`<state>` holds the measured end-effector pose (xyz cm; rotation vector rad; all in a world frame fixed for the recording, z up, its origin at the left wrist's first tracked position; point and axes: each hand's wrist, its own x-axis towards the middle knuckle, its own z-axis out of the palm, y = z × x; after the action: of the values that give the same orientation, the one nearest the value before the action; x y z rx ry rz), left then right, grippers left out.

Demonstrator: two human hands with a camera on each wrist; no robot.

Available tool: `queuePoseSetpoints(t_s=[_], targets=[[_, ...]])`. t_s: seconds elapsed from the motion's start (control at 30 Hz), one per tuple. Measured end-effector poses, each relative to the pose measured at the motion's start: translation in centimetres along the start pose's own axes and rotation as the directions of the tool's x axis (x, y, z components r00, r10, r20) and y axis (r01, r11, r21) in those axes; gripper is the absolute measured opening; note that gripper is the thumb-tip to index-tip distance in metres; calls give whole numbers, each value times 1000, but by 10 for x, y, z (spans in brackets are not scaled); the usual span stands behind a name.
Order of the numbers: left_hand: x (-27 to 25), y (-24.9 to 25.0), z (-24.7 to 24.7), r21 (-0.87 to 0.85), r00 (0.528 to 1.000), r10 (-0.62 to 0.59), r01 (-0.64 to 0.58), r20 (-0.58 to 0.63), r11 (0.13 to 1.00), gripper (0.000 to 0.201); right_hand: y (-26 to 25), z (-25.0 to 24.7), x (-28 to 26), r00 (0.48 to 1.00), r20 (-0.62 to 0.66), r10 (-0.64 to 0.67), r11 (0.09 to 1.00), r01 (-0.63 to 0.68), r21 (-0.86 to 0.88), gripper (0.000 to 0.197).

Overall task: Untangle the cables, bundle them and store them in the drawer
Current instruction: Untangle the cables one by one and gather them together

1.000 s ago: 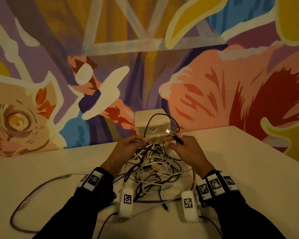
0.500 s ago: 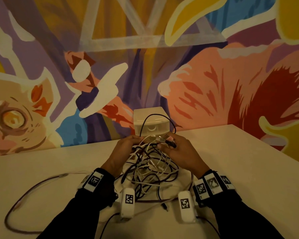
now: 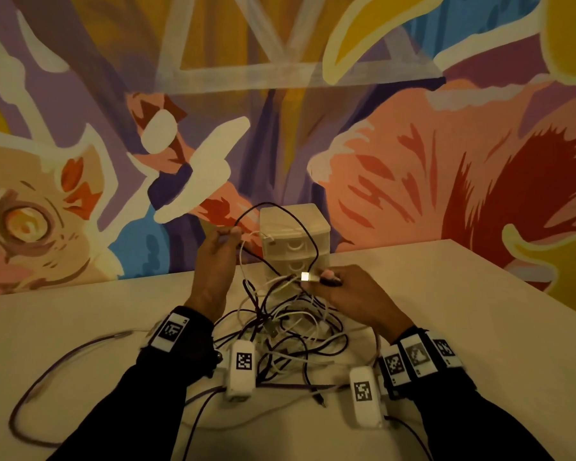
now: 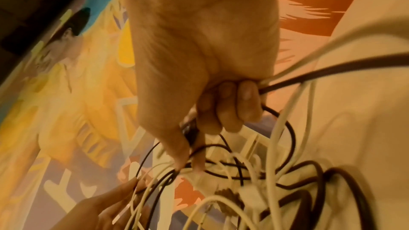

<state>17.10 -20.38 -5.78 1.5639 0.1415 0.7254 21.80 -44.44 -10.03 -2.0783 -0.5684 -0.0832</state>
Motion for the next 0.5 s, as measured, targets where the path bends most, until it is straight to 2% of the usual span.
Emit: queuePoseSetpoints(t_s=[0.03, 0.1, 0.17, 0.2, 0.27, 0.37, 0.43, 0.5], targets=[[2, -3, -2, -30, 999, 12, -14, -53, 999, 16, -1, -2, 1, 994, -106, 22, 998, -15, 69, 32], [6, -8, -8, -17, 982, 50, -54, -182, 998, 14, 0, -7, 4, 948, -309, 73, 984, -18, 179, 29], [7, -10, -13, 75, 954, 137, -122, -265, 990, 19, -2, -14, 5, 895, -421, 146, 956, -19, 292, 31], [5, -10, -15, 112, 944, 196, -172, -264, 979, 22, -4, -16, 5, 876, -447, 179, 939, -17, 343, 35], [1, -5, -13, 162, 937, 293, -264, -190, 951, 22, -9, -18, 2, 865, -444, 233, 887, -2, 461, 41], [-10, 10, 2, 167, 937, 339, -348, 83, 922, 13, -22, -17, -3, 932, -307, 192, 793, 37, 608, 42], [-19, 13, 15, 197, 892, 363, -420, 270, 886, 14, -30, -16, -4, 960, -209, 185, 733, 7, 680, 50], [-26, 10, 24, 230, 840, 382, -489, 385, 841, 14, -34, -18, -5, 968, -153, 198, 637, -9, 771, 54]])
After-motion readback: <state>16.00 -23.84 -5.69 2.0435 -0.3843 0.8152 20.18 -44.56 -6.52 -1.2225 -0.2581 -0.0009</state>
